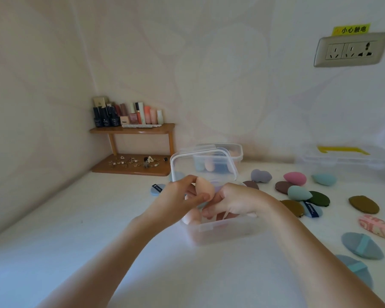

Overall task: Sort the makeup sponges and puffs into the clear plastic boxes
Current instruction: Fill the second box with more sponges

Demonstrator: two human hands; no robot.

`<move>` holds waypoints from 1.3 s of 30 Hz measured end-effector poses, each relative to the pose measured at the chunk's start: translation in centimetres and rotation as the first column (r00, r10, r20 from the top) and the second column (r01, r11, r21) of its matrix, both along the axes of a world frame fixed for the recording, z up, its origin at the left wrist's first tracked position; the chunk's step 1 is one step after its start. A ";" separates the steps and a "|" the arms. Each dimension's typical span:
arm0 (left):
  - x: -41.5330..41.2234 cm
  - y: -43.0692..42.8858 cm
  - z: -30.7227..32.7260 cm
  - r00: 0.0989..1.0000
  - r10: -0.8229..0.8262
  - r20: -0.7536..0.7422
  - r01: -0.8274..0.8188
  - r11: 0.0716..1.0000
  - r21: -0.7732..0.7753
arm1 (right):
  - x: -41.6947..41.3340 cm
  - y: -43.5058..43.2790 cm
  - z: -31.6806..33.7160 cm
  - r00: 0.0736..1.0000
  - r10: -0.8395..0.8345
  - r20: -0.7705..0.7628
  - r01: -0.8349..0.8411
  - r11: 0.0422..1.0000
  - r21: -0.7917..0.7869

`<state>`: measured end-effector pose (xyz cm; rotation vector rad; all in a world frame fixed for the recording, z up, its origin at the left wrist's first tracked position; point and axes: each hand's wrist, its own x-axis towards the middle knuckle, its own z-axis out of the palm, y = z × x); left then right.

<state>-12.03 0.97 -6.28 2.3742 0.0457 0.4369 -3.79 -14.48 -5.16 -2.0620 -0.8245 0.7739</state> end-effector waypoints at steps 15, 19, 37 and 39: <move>0.1 -0.5 0.5 0.983 0.007 -0.182 0.030 0.980 0.197 | -1.0 -0.3 0.7 0.914 -0.174 0.366 0.163 0.985 0.062; -0.1 -0.6 0.8 0.990 0.096 -0.105 -0.049 0.922 0.384 | -0.8 -0.2 0.3 0.860 -0.204 0.468 0.224 0.975 0.015; -0.6 -1.1 -0.3 0.990 0.101 -0.099 -0.100 0.995 0.015 | -1.3 0.9 -0.5 0.888 -0.230 0.399 0.242 0.970 0.020; -0.5 -1.3 -0.4 0.992 0.098 -0.082 -0.097 0.995 0.010 | -1.3 0.9 -0.6 0.860 -0.221 0.459 0.246 0.969 0.007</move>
